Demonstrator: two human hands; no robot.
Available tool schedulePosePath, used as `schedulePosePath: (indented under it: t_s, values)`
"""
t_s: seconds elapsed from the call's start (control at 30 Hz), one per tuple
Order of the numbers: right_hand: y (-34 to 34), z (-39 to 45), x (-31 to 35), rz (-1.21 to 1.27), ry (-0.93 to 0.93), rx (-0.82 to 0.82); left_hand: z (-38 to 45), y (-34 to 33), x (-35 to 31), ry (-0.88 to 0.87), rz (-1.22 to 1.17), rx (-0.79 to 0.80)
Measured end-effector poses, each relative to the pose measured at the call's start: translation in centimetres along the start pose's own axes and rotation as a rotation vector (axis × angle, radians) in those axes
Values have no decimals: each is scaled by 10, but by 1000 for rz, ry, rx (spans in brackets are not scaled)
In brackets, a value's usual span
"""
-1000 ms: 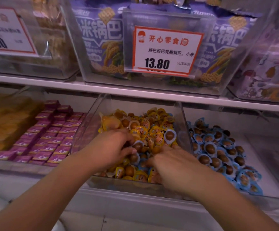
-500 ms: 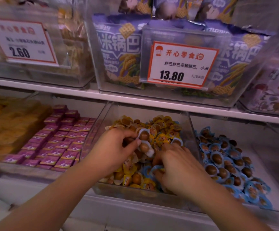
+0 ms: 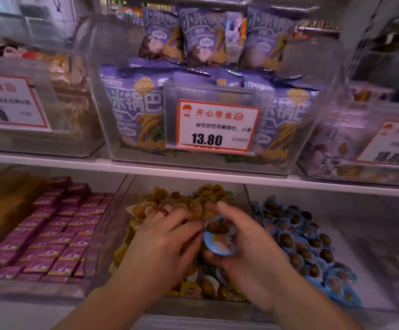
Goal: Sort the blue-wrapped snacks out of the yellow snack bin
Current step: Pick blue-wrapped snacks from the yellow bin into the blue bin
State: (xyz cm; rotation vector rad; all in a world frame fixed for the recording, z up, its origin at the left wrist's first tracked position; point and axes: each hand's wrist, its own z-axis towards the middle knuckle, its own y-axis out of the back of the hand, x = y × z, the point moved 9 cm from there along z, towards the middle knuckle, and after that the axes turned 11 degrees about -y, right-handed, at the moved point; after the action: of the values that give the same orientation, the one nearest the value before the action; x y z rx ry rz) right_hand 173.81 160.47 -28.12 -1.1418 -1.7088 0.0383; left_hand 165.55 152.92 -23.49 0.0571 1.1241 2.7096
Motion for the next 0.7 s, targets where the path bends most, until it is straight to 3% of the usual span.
schedulePosePath:
  t_s: [0.1,0.27,0.37,0.43,0.5,0.6,0.7]
  values:
    - [18,-16,23,-226,220,-135,7,-13,-15,-29,-58,87]
    - [84,-52,80,-414,426,-296,17,-25,-6,165,-281,68]
    - [138,-63,100,-835,310,-439,17,-52,-6,174,-305,197]
    - [173,-66,98,-958,161,-484,14,-74,-11,142,-296,323]
    - [196,-72,101,-980,152,-566,11,-96,-16,111,-278,461]
    - [200,-77,116,-833,348,-686,6,-122,-16,80,-228,640]
    - [175,-71,119,-809,503,-686,6,-129,-15,34,-140,692]
